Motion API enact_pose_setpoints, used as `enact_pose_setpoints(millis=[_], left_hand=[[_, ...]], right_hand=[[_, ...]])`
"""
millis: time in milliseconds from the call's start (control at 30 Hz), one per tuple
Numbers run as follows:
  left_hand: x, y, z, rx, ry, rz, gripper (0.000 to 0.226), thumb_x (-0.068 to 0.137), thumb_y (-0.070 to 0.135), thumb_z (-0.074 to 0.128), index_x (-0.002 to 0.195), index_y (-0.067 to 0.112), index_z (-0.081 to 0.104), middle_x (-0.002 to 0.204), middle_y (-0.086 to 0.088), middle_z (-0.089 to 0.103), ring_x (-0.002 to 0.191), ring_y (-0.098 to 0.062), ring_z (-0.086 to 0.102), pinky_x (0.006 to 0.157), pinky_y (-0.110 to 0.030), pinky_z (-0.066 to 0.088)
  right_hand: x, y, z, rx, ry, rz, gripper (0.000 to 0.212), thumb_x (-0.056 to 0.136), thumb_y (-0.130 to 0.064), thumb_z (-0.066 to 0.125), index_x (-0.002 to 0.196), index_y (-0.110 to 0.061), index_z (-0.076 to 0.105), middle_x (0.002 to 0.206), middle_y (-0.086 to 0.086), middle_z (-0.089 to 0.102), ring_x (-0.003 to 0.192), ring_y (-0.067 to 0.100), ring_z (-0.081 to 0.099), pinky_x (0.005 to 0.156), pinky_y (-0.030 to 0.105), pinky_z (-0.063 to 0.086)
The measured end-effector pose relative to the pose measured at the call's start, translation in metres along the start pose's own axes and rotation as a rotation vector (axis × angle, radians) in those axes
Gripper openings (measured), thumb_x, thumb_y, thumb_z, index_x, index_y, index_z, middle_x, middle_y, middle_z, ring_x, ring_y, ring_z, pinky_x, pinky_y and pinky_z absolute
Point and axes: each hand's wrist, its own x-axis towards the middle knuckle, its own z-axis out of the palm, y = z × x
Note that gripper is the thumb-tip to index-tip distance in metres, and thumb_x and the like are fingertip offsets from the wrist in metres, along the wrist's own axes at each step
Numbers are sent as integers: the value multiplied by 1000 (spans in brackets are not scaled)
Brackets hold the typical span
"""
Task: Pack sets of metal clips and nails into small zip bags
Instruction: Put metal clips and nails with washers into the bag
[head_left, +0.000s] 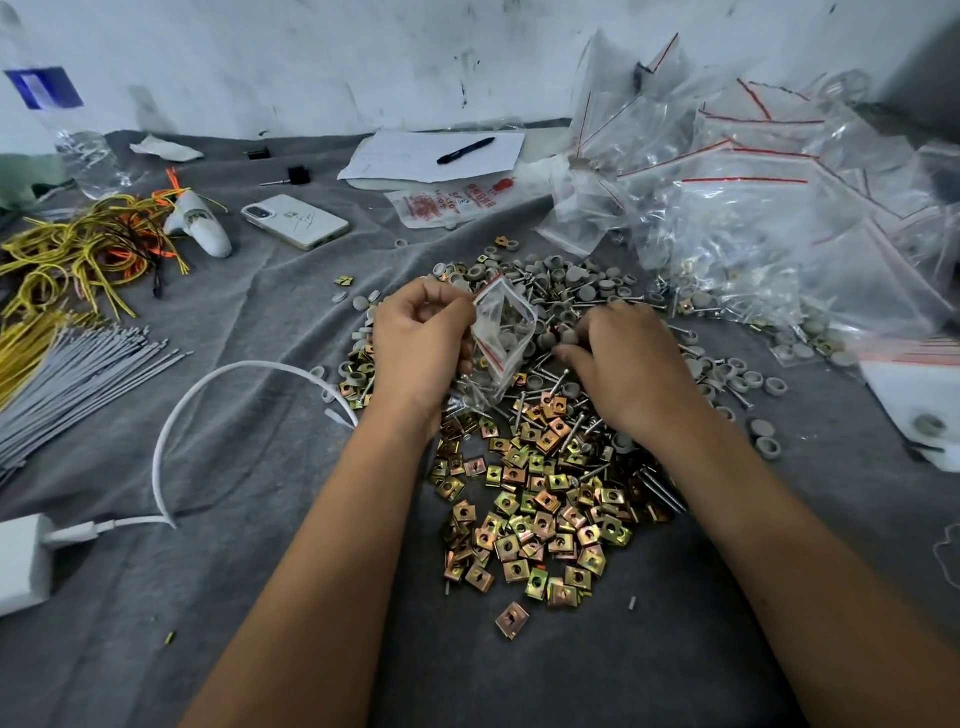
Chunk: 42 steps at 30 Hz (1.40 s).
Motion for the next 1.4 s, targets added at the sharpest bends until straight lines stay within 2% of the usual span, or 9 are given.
enact_pose_setpoints(millis=[200, 400, 600, 733, 833, 1067, 1167, 1233, 1400], left_hand=[[-2, 0, 0, 30, -24, 47, 8, 93, -3, 61, 94, 2, 66, 61, -2, 55, 46, -11, 47, 44, -23, 41], [-1, 0, 1, 52, -12, 61, 6, 94, -1, 62, 94, 2, 67, 61, -3, 56, 46, -11, 48, 44, -22, 41], [0, 0, 2, 78, 0, 56, 6, 93, 0, 63, 97, 0, 67, 66, -5, 58, 48, -11, 49, 46, -25, 42], [0, 1, 2, 104, 1, 51, 9, 90, 0, 64, 90, 8, 69, 66, -3, 61, 53, -13, 52, 51, -27, 44], [-1, 2, 3, 86, 36, 65, 12, 89, 1, 65, 86, 11, 70, 69, -6, 63, 58, -18, 56, 55, -31, 47], [-1, 4, 1, -60, 178, 119, 6, 73, 13, 63, 74, 17, 67, 66, -11, 55, 64, -25, 48, 62, -40, 43], [0, 5, 0, -81, 221, 138, 6, 72, 14, 62, 73, 18, 66, 64, -11, 53, 61, -26, 45, 60, -41, 40], [1, 5, 0, -97, 257, 151, 5, 72, 12, 62, 72, 16, 65, 63, -11, 52, 61, -27, 44, 59, -41, 39], [3, 6, -3, -147, 311, 157, 3, 73, 11, 62, 73, 14, 62, 68, -15, 49, 64, -30, 41, 60, -44, 36]], right_hand=[[-3, 1, -10, 563, 272, -11, 10, 93, -24, 74, 98, -18, 66, 83, -6, 69, 73, 6, 65, 64, 23, 53], [-9, -3, -13, 822, 228, -158, 23, 88, -9, 78, 107, -22, 78, 95, -10, 75, 87, 5, 72, 81, 27, 61], [-11, -5, -11, 770, 142, -195, 16, 89, -13, 78, 105, -18, 77, 92, -8, 74, 86, 8, 71, 81, 35, 61], [-10, -4, -9, 712, 144, -235, 13, 92, -13, 74, 105, -14, 75, 89, -8, 72, 83, 6, 69, 78, 27, 59], [-10, 0, -10, 701, 145, -235, 8, 97, -19, 68, 101, -14, 74, 82, -8, 71, 70, 6, 68, 64, 21, 56], [-7, 3, -5, 519, 173, -236, 36, 105, -26, 56, 78, -10, 73, 59, -5, 64, 51, 7, 59, 50, 24, 40], [-6, 0, -5, 408, 84, -238, 16, 96, -24, 69, 101, -12, 78, 88, 2, 73, 73, 14, 66, 67, 25, 50], [-6, -2, -3, 324, 72, -231, 26, 87, -21, 80, 113, -16, 76, 102, 1, 68, 92, 15, 61, 85, 28, 49], [-7, -13, 0, 175, 25, -331, 27, 87, -43, 76, 104, -22, 74, 98, -6, 56, 101, 14, 46, 86, 35, 45]])
